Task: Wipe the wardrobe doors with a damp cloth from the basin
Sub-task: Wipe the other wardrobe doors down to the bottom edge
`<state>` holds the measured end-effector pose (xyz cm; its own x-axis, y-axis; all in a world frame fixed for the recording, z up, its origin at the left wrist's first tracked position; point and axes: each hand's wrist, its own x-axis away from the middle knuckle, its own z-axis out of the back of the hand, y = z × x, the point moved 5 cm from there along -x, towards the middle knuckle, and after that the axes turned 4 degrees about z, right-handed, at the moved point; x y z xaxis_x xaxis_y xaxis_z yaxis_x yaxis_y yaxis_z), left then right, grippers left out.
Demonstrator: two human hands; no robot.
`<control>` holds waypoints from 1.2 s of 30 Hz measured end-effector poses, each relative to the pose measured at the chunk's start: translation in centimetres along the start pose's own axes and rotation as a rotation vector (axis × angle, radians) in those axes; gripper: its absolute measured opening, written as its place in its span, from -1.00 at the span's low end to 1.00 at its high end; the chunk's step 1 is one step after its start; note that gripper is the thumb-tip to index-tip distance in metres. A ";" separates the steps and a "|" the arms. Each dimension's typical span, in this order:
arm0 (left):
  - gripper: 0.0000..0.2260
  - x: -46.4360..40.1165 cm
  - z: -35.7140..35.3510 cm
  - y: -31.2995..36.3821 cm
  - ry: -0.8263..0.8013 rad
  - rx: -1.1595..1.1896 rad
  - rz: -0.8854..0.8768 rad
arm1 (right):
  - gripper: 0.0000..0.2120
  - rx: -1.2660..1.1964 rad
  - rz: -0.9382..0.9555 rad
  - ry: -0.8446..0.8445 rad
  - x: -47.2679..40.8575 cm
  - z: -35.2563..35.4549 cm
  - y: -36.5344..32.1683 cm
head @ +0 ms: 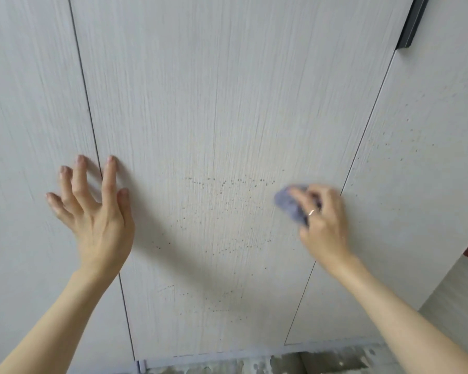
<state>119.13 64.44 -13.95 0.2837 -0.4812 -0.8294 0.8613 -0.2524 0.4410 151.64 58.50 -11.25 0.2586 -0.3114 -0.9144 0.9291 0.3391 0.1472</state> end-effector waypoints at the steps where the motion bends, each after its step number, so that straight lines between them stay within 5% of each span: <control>1: -0.57 0.0 -0.1 0.0 -0.007 0.003 0.000 | -0.70 -0.004 -0.138 0.112 -1.8 0.8 1.2; 5: -0.57 0.0 -0.2 0.1 -0.020 0.004 -0.005 | -0.64 -0.068 -0.320 0.381 -5.0 0.9 1.5; 12: -0.54 -0.2 0.1 -0.7 -0.103 -0.047 -0.039 | -0.51 -0.020 0.261 -0.155 2.1 -4.1 -5.8; 19: -0.55 0.1 0.4 -1.0 -0.141 -0.070 -0.057 | -0.73 -0.119 -0.312 0.363 -6.1 -1.0 -2.4; 21: -0.53 0.1 0.3 -0.9 -0.163 -0.083 -0.071 | -0.73 -0.140 -0.188 0.297 -5.6 -2.3 -5.1; 26: -0.48 0.2 0.6 -1.6 -0.225 -0.147 -0.138 | -0.77 -0.089 0.430 -0.177 1.3 -5.5 -12.1; 28: -0.49 0.2 0.8 -1.8 -0.230 -0.167 -0.160 | -0.70 -0.085 0.312 -0.171 0.3 -5.1 -10.8; 30: -0.51 0.3 0.8 -1.9 -0.226 -0.184 -0.170 | -0.53 -0.106 0.056 -0.016 -2.6 -4.1 -8.7; 33: -0.50 0.7 0.6 -2.1 -0.234 -0.203 -0.162 | -0.54 -0.219 -0.205 0.224 -6.6 -3.1 -7.5; 36: -0.53 1.5 0.3 -2.7 -0.247 -0.209 -0.175 | -0.60 -0.183 0.064 0.044 -5.1 -5.3 -11.9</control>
<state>117.13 64.12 -16.31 0.0357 -0.6404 -0.7672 0.9625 -0.1844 0.1987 137.88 60.79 -10.33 0.3001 -0.2461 -0.9216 0.8465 0.5142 0.1383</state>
